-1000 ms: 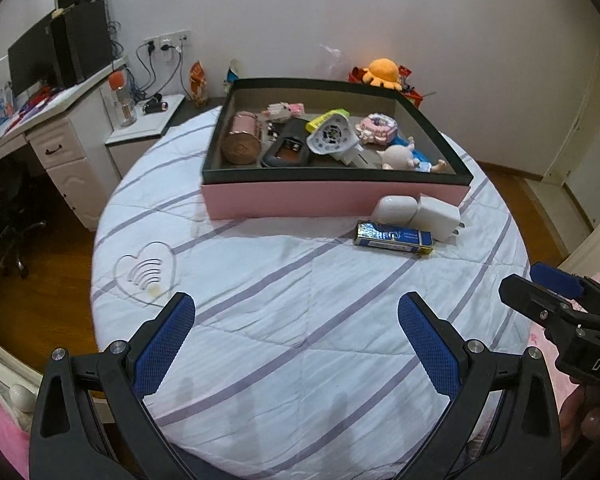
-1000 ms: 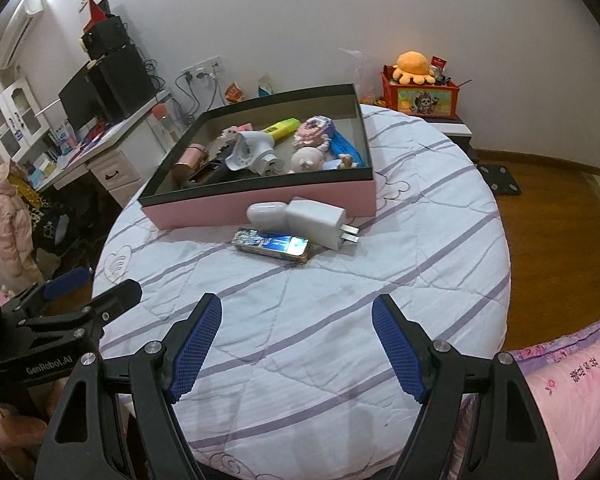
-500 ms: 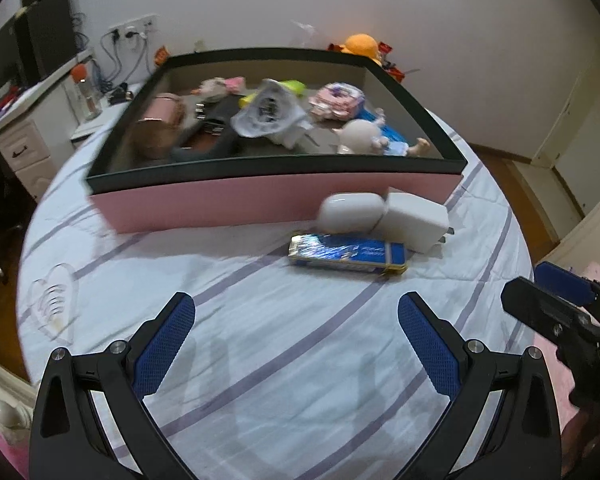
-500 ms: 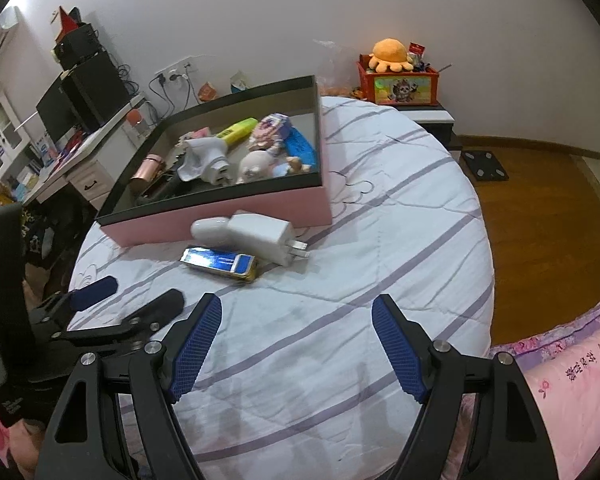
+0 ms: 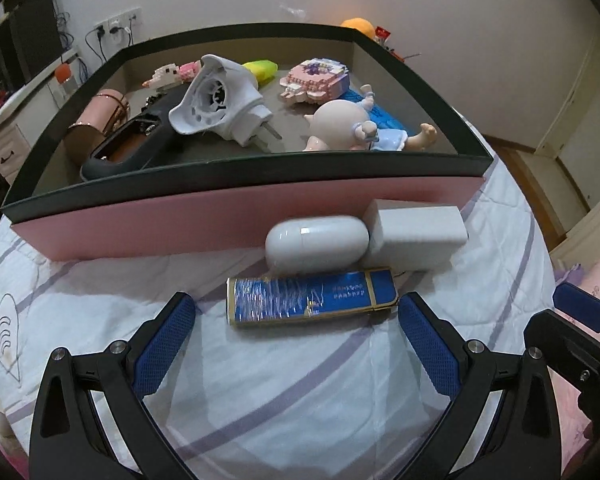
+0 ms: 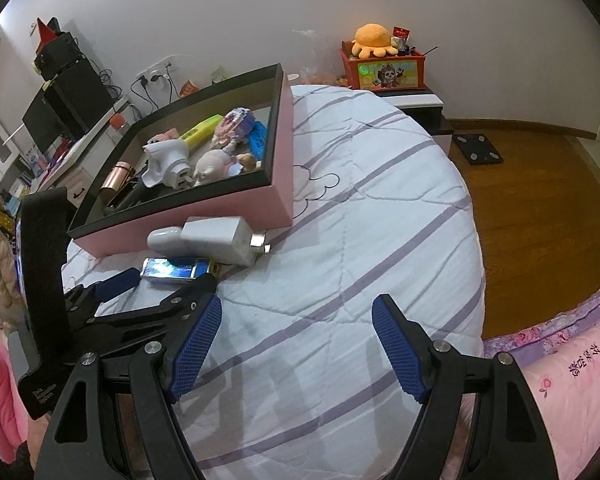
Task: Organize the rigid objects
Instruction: 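Grasp the blue-and-gold box on the quilt with the left tool, then lift the blue-and-gold box with the left tool while the right tool grasps the white charger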
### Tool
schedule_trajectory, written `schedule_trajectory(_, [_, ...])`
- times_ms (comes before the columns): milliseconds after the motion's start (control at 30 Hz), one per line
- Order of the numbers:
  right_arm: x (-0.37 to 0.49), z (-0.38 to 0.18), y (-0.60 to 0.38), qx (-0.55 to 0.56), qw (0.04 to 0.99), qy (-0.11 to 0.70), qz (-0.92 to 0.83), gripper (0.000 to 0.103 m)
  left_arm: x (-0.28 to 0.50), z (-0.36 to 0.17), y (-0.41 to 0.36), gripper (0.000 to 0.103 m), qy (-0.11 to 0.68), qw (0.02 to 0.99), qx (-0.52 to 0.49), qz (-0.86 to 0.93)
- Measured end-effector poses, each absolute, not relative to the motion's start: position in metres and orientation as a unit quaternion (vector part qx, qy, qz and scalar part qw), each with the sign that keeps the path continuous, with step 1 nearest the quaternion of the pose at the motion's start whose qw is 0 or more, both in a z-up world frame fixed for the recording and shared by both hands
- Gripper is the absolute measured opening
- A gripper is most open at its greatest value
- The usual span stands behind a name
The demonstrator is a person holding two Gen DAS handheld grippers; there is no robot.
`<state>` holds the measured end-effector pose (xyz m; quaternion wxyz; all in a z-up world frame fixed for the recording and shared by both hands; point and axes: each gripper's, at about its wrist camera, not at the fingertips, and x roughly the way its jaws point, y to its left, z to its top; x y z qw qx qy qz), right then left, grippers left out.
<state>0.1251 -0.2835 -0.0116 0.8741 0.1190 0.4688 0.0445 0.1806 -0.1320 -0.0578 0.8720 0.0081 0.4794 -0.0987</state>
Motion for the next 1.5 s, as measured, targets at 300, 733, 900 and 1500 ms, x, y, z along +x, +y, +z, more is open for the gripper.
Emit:
schedule_trajectory(300, [0.128, -0.016, -0.285, 0.122, 0.872, 0.472, 0.048, 0.079, 0.181, -0.060, -0.128, 0.091, 0.463, 0.881, 0.007, -0.095])
schedule_trajectory(733, [0.133, -0.016, -0.278, 0.117, 0.872, 0.473, 0.054, 0.079, 0.168, -0.056, -0.101, 0.085, 0.455, 0.885, -0.011, -0.101])
schedule_trajectory(900, [0.143, -0.016, -0.265, 0.112, 0.873, 0.470, 0.062, 0.079, 0.159, -0.053, -0.079, 0.085, 0.460, 0.884, -0.017, -0.087])
schedule_trajectory(1500, [0.188, -0.040, -0.217, 0.102, 0.876, 0.469, 0.038, 0.069, 0.151, -0.033, -0.032, 0.085, 0.441, 0.895, -0.025, -0.065])
